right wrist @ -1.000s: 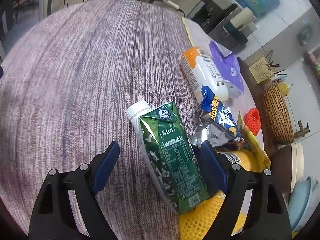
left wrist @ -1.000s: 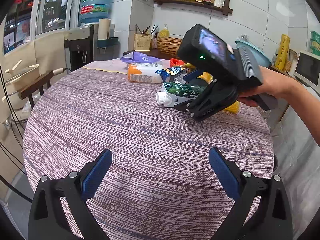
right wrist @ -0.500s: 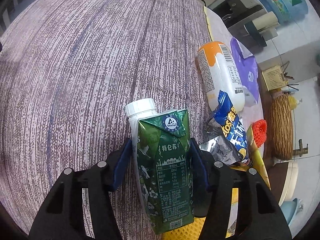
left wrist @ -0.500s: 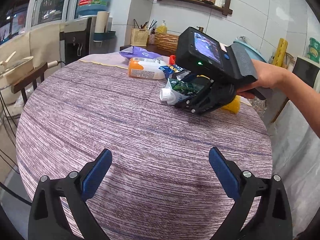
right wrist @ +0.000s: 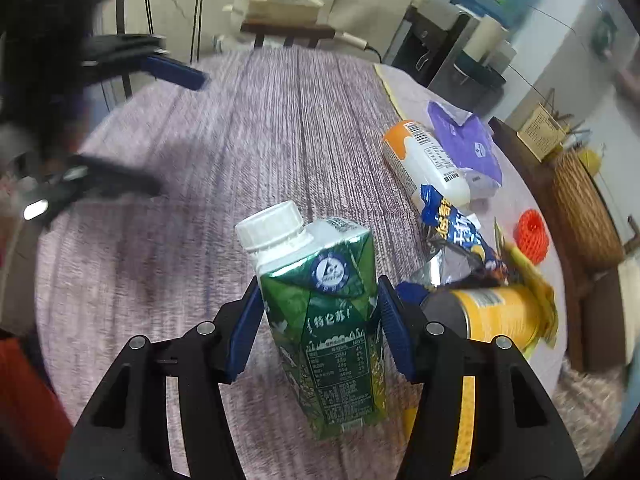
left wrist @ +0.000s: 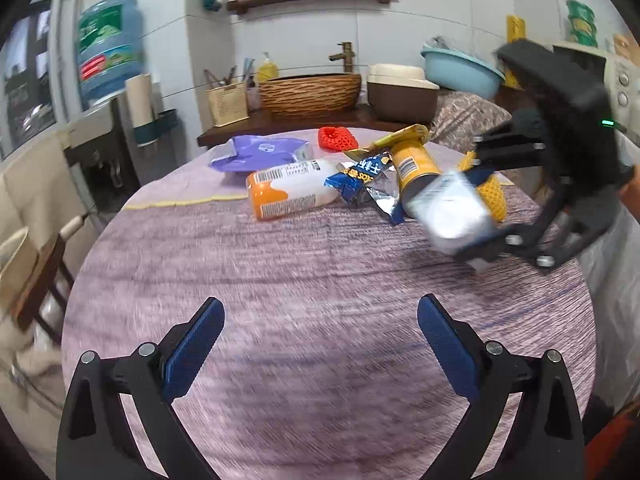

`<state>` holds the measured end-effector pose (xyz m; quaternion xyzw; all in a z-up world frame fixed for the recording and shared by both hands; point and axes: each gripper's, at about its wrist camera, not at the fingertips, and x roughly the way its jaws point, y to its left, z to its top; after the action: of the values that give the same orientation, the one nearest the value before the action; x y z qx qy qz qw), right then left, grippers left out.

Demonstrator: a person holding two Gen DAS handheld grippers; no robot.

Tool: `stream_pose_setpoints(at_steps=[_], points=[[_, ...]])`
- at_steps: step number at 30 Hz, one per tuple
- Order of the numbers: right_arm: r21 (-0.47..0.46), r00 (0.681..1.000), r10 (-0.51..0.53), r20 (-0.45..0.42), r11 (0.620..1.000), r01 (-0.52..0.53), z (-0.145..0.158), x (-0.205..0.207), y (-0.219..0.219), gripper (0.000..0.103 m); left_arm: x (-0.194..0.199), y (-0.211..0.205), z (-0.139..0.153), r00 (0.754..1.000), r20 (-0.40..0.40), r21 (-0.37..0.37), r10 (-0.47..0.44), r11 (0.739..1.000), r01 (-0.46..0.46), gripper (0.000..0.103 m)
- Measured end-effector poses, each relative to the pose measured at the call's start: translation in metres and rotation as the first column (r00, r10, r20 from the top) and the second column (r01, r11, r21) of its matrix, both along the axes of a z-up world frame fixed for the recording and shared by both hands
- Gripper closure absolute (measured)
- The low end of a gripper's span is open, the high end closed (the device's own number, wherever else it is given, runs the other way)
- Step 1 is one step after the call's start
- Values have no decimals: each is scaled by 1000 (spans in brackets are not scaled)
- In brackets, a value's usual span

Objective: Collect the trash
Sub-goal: 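Grasp the white bottle with orange base with the left tool while the right tool holds the carton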

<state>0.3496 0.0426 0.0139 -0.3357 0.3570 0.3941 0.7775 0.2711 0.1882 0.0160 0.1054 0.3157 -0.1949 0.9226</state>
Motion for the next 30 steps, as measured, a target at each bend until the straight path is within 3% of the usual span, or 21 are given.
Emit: stream_pose_setpoints(at_steps=[4, 9, 12, 15, 19, 21, 23, 27, 30], points=[[75, 1000, -19, -20, 997, 21, 5, -9, -15, 52, 50, -10, 8, 997, -12, 116, -73, 990, 74, 7], [106, 999, -46, -19, 993, 47, 6, -9, -24, 52, 104, -45, 12, 982, -56, 267, -179, 945, 188, 7], [154, 998, -53, -40, 986, 59, 13, -8, -33, 52, 131, -69, 6, 969, -81, 408, -233, 879, 246, 8], [182, 997, -71, -43, 980, 78, 16, -12, -43, 52, 152, -89, -8, 941, -151, 545, -303, 769, 335, 15], [204, 995, -76, -71, 975, 89, 11, -16, -53, 52, 172, -100, -22, 916, -238, 646, -322, 652, 397, 17], [210, 995, -71, -70, 974, 84, 10, -18, -55, 52, 180, -106, -27, 910, -258, 679, -324, 609, 409, 17], [220, 995, -68, -74, 972, 83, 9, -19, -57, 52, 190, -114, -33, 903, -289, 699, -319, 575, 426, 19], [243, 992, -87, -86, 964, 106, 10, -14, -62, 52, 207, -121, -49, 902, -330, 733, -278, 527, 431, 32], [255, 990, -103, -96, 959, 124, 9, -10, -67, 52, 211, -124, -54, 905, -329, 735, -270, 529, 425, 39]])
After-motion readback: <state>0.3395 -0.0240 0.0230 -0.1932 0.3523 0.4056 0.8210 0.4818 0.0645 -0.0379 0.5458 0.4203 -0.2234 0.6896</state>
